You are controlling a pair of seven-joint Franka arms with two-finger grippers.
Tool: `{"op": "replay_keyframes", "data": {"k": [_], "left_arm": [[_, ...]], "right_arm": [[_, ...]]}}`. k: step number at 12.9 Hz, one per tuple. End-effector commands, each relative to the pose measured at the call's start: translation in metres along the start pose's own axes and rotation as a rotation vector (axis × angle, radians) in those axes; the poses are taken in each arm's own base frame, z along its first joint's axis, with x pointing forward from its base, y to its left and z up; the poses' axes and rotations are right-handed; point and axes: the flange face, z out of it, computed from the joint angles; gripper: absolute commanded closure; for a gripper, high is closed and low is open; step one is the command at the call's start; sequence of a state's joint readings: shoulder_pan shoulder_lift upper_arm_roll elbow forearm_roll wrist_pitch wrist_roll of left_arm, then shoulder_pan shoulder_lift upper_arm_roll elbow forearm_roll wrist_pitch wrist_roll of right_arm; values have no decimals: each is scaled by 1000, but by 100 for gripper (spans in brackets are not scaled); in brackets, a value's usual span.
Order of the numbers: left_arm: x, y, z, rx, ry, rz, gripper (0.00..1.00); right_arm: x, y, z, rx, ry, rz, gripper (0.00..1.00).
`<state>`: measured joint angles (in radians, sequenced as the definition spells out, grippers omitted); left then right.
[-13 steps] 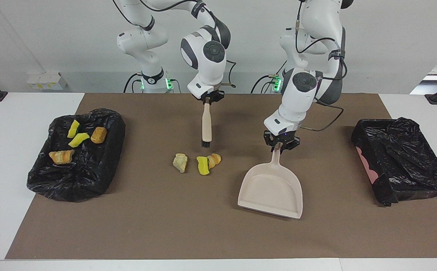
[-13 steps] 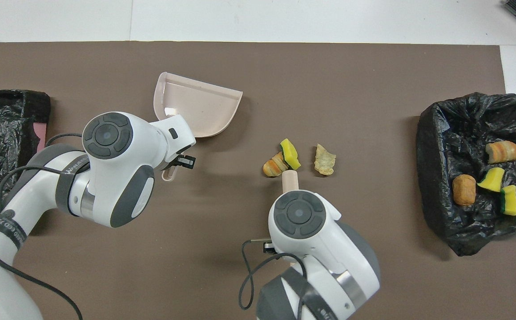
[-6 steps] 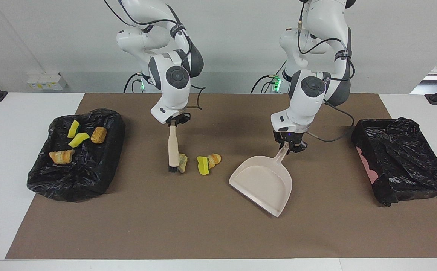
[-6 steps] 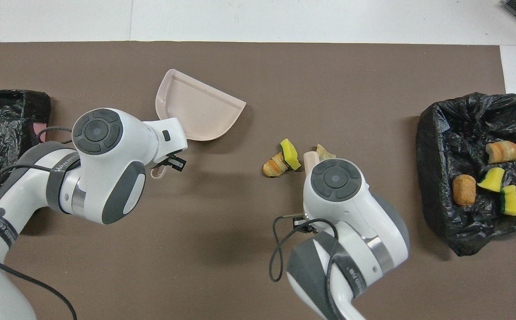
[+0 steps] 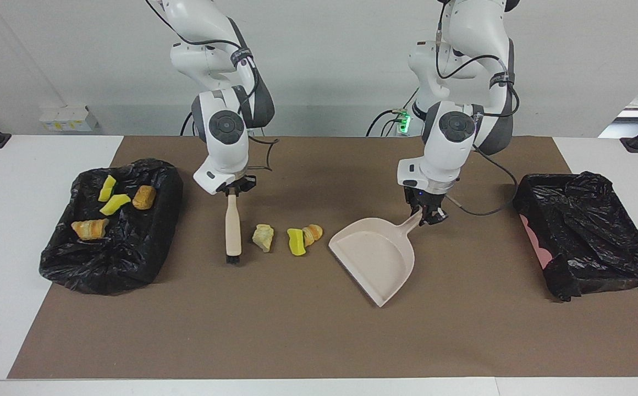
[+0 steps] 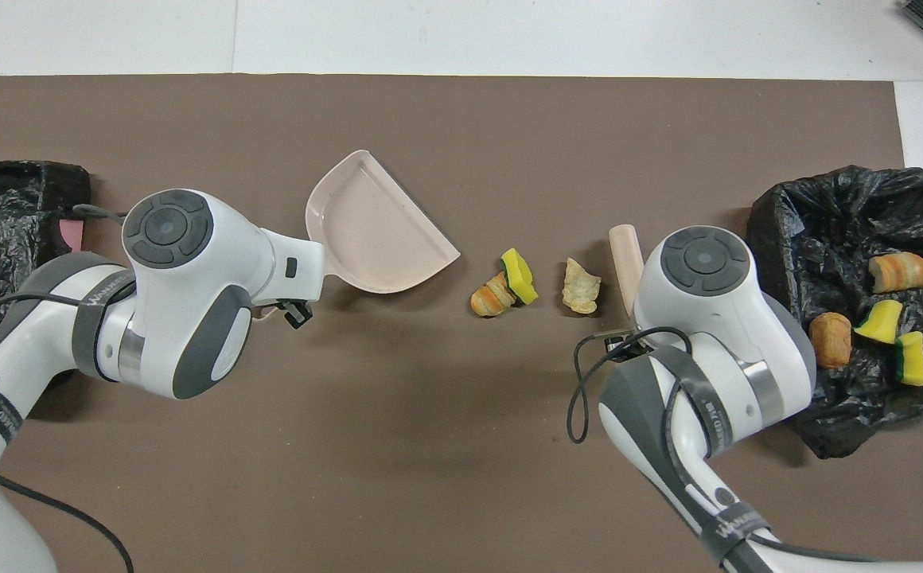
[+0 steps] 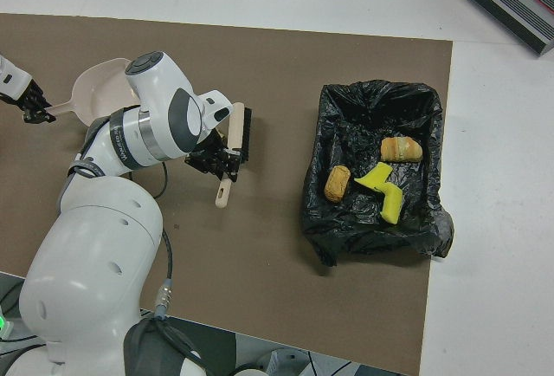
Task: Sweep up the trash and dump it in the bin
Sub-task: 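Grasp the brush with the right gripper and move it toward the scraps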
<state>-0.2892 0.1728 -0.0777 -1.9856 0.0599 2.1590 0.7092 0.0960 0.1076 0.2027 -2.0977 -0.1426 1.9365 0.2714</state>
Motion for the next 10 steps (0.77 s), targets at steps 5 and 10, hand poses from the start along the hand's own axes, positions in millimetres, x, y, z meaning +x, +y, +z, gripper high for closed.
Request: {"op": "replay_keyframes", "data": {"k": [5,10], "left_arm": [[-14,3,-5,52,-70,196,100],[-17,31,-1,49,-81,232,100]], "right_arm": [[-5,-71,14,62,8,-52,100],[-2,-138,1,149,15,15,100]]}}
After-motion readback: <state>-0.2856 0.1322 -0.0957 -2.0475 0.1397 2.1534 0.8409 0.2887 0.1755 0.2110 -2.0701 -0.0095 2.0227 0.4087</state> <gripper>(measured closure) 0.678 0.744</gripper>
